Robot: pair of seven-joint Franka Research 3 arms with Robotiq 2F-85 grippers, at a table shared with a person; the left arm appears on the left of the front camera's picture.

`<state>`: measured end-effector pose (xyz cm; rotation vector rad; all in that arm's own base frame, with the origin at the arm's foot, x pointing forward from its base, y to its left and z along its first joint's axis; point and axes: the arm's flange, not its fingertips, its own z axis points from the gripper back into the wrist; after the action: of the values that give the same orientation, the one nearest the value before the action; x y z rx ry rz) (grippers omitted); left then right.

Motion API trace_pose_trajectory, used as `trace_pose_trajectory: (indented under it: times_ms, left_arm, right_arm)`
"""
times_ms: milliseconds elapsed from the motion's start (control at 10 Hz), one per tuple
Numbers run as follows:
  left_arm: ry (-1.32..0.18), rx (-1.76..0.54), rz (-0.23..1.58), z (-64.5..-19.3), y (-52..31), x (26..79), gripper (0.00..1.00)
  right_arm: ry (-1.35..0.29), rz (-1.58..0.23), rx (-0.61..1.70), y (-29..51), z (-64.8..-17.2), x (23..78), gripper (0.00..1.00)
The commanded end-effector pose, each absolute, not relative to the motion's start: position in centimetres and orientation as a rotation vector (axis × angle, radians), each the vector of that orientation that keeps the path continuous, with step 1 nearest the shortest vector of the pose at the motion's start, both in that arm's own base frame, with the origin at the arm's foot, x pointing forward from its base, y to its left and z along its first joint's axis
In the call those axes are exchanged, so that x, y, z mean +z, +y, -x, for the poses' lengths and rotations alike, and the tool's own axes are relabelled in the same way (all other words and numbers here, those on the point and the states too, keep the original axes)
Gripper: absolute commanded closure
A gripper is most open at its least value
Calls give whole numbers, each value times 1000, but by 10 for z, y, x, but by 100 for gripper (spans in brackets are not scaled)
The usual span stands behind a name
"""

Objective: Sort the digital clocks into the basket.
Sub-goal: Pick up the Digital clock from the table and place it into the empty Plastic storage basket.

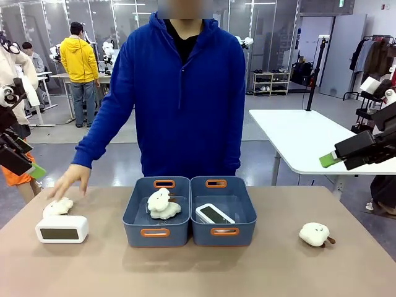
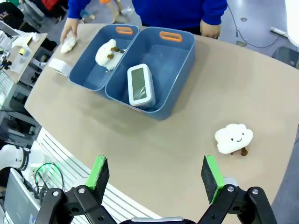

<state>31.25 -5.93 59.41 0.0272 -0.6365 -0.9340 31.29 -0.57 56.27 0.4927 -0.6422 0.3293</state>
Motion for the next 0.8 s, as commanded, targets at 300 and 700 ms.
trace_pose_trajectory:
  times_ms: [300, 700]
  left_arm:
    - [-621, -937, -39, -313, -60, 597, 0]
    - [-637, -934, -27, -313, -59, 594, 0]
  right_arm:
    - [-647, -485, 318, -4, -312, 564, 0]
    - [-647, -485, 318, -4, -312, 564, 0]
